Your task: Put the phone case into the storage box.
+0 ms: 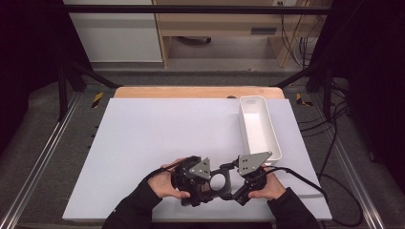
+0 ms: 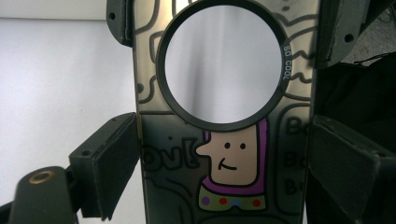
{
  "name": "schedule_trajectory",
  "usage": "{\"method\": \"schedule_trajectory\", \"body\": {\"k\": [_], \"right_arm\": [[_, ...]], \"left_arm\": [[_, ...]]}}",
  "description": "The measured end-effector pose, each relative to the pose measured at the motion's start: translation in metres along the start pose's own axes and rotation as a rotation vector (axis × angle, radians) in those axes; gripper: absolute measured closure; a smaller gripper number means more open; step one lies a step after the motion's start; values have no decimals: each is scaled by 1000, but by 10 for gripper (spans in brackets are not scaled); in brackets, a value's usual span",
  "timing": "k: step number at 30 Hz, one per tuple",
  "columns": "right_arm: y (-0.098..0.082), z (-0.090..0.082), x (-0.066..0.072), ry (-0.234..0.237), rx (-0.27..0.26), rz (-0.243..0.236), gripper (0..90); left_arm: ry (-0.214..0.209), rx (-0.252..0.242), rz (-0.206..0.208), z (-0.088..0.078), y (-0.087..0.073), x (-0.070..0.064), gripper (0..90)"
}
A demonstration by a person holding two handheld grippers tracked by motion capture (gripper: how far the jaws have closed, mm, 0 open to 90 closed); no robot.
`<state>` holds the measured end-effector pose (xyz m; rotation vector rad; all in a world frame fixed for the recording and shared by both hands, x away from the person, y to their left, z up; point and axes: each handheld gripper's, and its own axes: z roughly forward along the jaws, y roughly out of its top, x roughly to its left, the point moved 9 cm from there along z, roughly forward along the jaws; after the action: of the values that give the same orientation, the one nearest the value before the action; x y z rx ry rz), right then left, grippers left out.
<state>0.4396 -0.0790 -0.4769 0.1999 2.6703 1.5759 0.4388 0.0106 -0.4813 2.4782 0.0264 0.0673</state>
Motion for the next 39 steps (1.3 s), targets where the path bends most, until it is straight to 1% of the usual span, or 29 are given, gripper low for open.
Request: {"method": "schedule_trajectory", "body": {"k": [9,10,11,12,14,18,21,23,27,32,35,39], "right_arm": [[2,-1,1,-1,-10,0,115],[2,-1,2,0,-12,2,120],[2,-2,0,-13,-13,0,125],[2,-2,0,-16,-7,4,127],[3,-2,1,-8,-20,7,128],[4,-3,0,-15,-21,11,128],[5,-5,0,-20,-27,13,128],[6,-6,-1,-23,-28,11,128],[8,-10,-1,-29,-37,13,128],[12,-15,-3,-38,-45,16,128],[14,-19,-4,-39,-46,18,128],[17,-24,-6,-42,-40,19,128]], "left_arm": [[-2,0,8,1,-1,0,117],[-14,-3,8,0,-1,-2,133],[-9,-11,14,0,0,-2,219],[-7,-18,14,0,0,-2,218],[-2,-26,18,-1,1,-2,183],[11,-40,18,-3,2,-1,180],[12,-60,6,-7,3,-1,136],[23,-71,-3,-11,2,0,107],[33,-88,-33,-19,-3,3,63],[65,-112,-71,-29,-10,8,41],[73,-121,-89,-33,-14,10,26],[93,-112,-100,-35,-19,12,26]]}}
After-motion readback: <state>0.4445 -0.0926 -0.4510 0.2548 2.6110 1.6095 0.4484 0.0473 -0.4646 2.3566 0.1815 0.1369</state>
